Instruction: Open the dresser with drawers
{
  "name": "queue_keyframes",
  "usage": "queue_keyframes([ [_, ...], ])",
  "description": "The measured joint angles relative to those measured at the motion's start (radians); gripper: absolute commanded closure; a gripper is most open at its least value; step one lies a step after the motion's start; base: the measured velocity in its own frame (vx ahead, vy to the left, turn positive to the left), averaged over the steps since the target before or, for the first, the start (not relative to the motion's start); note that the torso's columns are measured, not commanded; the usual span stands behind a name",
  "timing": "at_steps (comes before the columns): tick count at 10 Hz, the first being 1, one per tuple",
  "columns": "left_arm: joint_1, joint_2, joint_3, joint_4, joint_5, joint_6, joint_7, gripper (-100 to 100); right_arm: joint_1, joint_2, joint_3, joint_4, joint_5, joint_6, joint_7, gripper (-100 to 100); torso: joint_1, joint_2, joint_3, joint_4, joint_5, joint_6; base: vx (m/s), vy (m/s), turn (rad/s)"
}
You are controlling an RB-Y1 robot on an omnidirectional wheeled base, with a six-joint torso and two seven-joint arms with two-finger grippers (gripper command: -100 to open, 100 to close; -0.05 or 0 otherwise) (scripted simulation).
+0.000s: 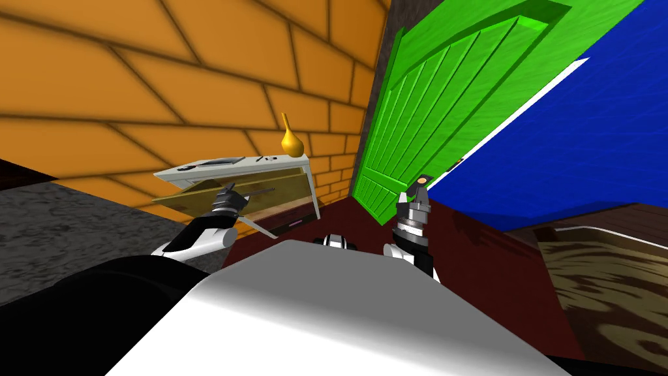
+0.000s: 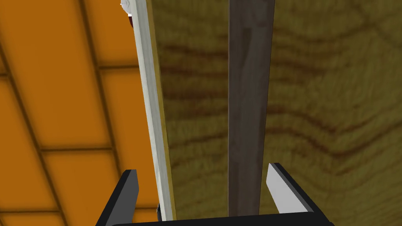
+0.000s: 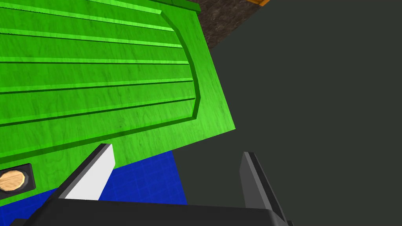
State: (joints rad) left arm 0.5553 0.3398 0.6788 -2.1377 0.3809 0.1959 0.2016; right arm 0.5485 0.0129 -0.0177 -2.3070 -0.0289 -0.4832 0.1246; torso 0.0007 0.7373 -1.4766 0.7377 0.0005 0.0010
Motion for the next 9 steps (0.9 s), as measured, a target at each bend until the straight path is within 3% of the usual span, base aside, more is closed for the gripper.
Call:
queue_keyframes([
  [3,-0.026,0.036,0.083,0.036,0.03,0.034,0.025,-100,0.0,0.0,0.0,0.0,0.0,0.0,0.0,0,-0.005,0.002,0.001,0.002,-0.005,-0.002,-0.042,-0.065,-0.117],
  [4,-0.026,0.036,0.085,0.038,0.031,0.038,0.026,0,0.0,0.0,0.0,0.0,0.0,0.0,0.0,0,-0.004,0.002,0.001,0.002,-0.005,-0.002,0.0,0.0,0.0],
  [9,-0.024,0.034,0.082,0.042,0.031,0.042,0.026,0,0.0,0.0,0.0,0.0,0.0,0.0,0.0,0,-0.002,0.001,0.001,0.001,-0.001,-0.001,0.0,0.0,0.0],
])
